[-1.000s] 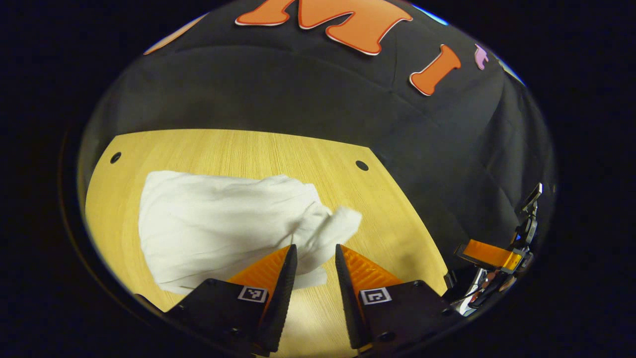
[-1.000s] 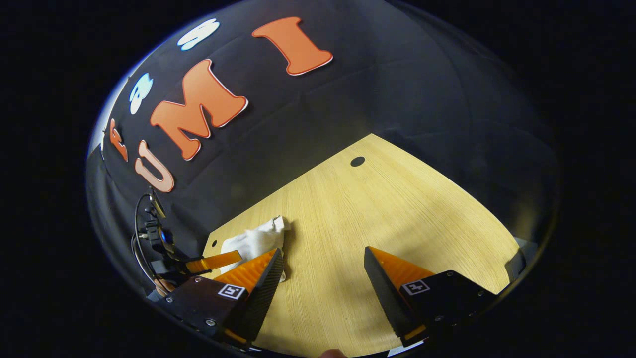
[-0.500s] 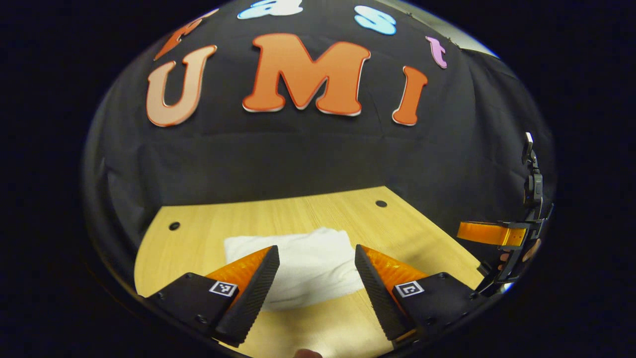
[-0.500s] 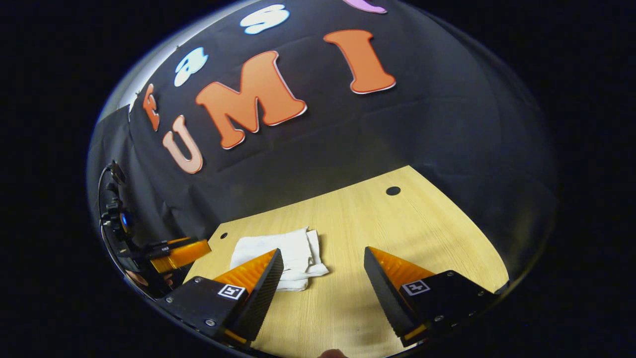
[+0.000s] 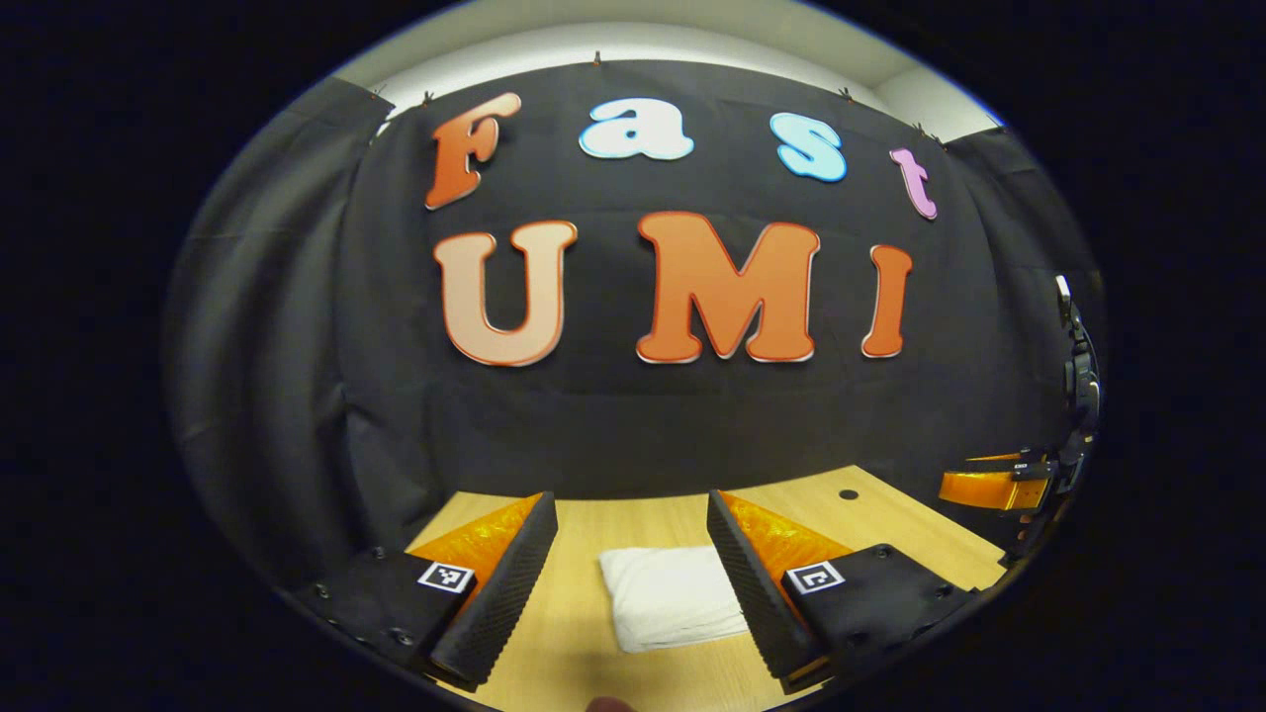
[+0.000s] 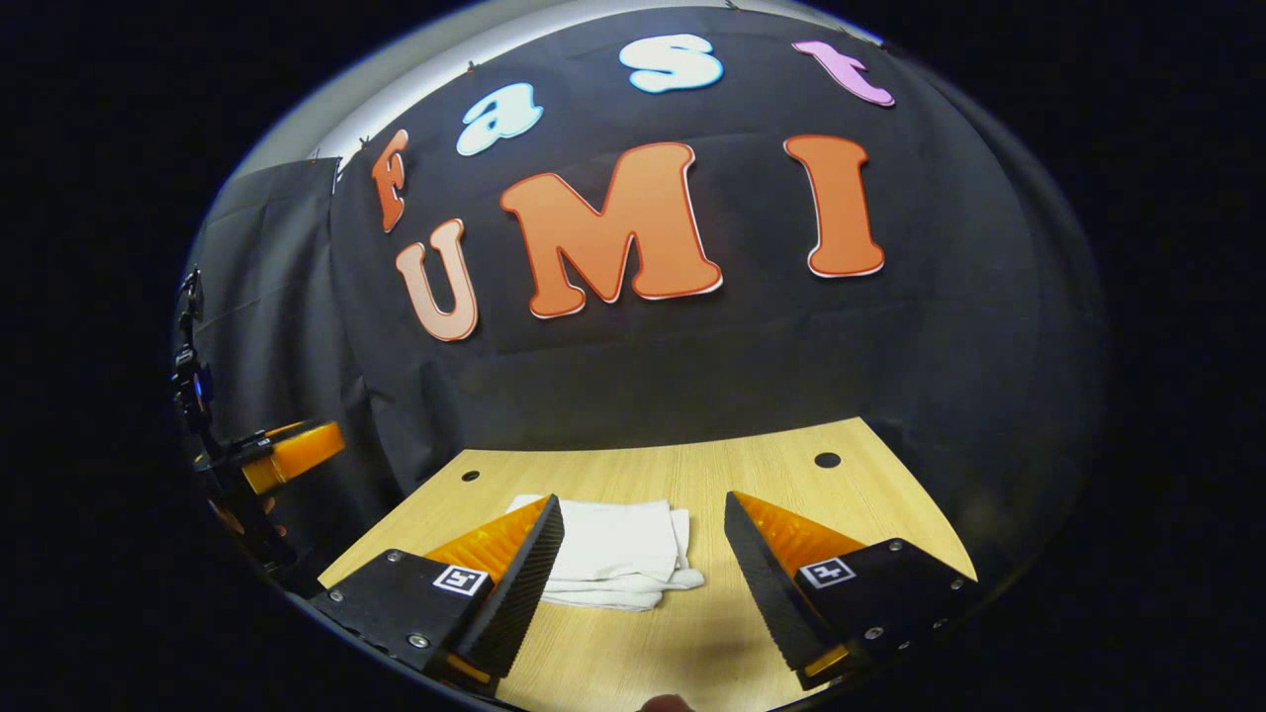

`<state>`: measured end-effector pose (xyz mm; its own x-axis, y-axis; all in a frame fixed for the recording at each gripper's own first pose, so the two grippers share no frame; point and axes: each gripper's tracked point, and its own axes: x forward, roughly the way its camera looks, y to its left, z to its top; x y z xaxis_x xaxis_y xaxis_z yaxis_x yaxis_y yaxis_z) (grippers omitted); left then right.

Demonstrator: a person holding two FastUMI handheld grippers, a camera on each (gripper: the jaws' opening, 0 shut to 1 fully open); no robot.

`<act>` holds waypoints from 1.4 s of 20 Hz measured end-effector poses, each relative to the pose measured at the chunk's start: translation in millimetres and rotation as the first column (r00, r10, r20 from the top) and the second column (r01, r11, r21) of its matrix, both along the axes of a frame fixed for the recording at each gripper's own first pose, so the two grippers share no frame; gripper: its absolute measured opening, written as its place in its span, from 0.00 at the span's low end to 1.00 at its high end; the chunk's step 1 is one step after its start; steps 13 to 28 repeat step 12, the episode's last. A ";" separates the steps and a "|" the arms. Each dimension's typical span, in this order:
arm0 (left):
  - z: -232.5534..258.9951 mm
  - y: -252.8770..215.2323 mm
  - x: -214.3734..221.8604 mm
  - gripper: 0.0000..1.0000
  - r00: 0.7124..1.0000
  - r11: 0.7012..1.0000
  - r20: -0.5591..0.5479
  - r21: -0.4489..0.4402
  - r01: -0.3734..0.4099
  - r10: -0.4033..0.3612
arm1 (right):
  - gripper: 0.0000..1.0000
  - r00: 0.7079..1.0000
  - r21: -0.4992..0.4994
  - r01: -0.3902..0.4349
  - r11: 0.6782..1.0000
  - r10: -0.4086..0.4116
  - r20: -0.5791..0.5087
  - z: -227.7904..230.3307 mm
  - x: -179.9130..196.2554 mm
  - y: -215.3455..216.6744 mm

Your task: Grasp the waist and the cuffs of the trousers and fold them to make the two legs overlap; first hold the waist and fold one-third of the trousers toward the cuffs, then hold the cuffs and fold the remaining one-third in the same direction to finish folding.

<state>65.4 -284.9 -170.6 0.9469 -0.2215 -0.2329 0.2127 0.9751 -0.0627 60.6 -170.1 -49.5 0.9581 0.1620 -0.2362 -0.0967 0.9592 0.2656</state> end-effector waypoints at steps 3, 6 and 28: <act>4.4 3.9 -3.5 0.99 0.998 1.000 0.055 -0.013 0.005 -0.004 | 0.98 0.998 -0.006 0.042 0.999 -0.042 0.039 21.0 -10.2 17.3; 16.7 27.6 -17.2 0.96 0.996 1.000 0.084 0.029 0.004 -0.006 | 0.98 0.989 -0.085 0.131 0.988 -0.124 0.084 29.5 -20.2 15.3; 15.1 56.9 -64.1 0.96 0.996 1.000 0.093 0.000 0.014 -0.014 | 0.98 0.978 -0.119 0.167 0.979 -0.150 0.143 51.0 -55.6 35.7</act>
